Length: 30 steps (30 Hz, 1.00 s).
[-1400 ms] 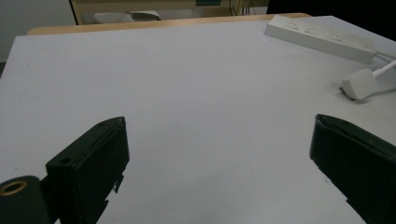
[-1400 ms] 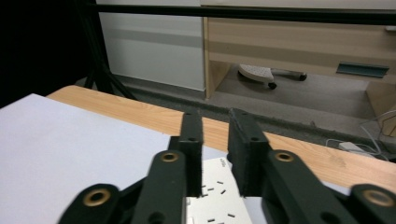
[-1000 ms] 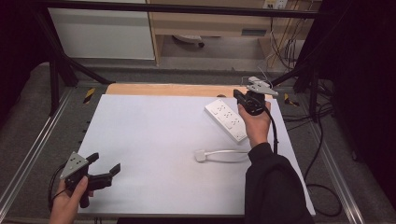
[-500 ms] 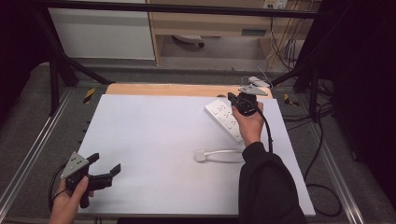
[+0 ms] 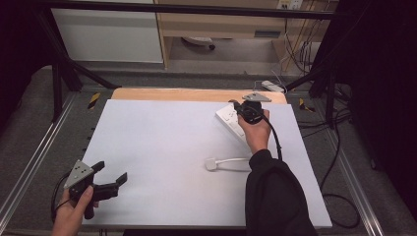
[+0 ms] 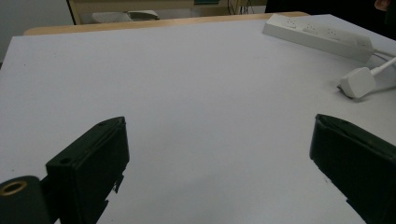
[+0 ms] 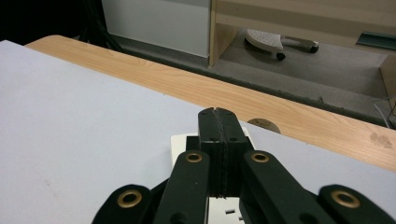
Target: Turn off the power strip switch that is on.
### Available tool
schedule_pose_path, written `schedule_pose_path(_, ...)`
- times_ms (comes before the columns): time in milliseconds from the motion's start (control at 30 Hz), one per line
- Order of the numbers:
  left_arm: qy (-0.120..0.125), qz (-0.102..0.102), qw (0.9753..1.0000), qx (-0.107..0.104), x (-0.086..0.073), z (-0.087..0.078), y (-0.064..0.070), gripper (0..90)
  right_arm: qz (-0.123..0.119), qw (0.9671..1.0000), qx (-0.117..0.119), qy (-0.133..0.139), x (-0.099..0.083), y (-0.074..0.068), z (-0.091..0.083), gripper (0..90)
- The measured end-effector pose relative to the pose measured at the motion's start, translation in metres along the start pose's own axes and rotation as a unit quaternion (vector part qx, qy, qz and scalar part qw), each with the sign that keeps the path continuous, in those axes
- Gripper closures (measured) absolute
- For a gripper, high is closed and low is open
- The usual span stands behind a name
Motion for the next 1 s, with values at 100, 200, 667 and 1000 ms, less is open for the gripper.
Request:
schedule_pose_path(100, -0.001, -0.001, 1.0, 0.0, 0.0, 0.0, 0.0, 4.6, 0.001, 1.0, 0.003, -0.003, -0.001, -0.004, 0.004, 90.0)
schedule_pose_path(200, -0.002, 0.002, 1.0, 0.001, 0.0, 0.001, 0.0, 4.6, 0.001, 1.0, 0.005, -0.006, -0.002, -0.006, 0.006, 90.0)
schedule_pose_path(667, 0.0, 0.001, 1.0, -0.002, 0.0, 0.001, 0.001, 4.6, -0.004, 0.9995, 0.016, -0.026, -0.009, -0.012, 0.015, 90.0)
schedule_pose_path(1000, 0.003, 0.005, 1.0, -0.005, 0.001, 0.0, 0.002, 4.6, -0.006, 0.9989, 0.02, -0.041, -0.013, -0.017, 0.019, 90.0)
Point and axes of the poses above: each handheld gripper's, and its own axes: z roughly forward along the jaws, x roughly out of its top, y roughly to its right, the point moved 1 cm from there along z, roughly forward along the jaws, and after that the axes turned 12 degrees about -z, right-handed, at the moved point
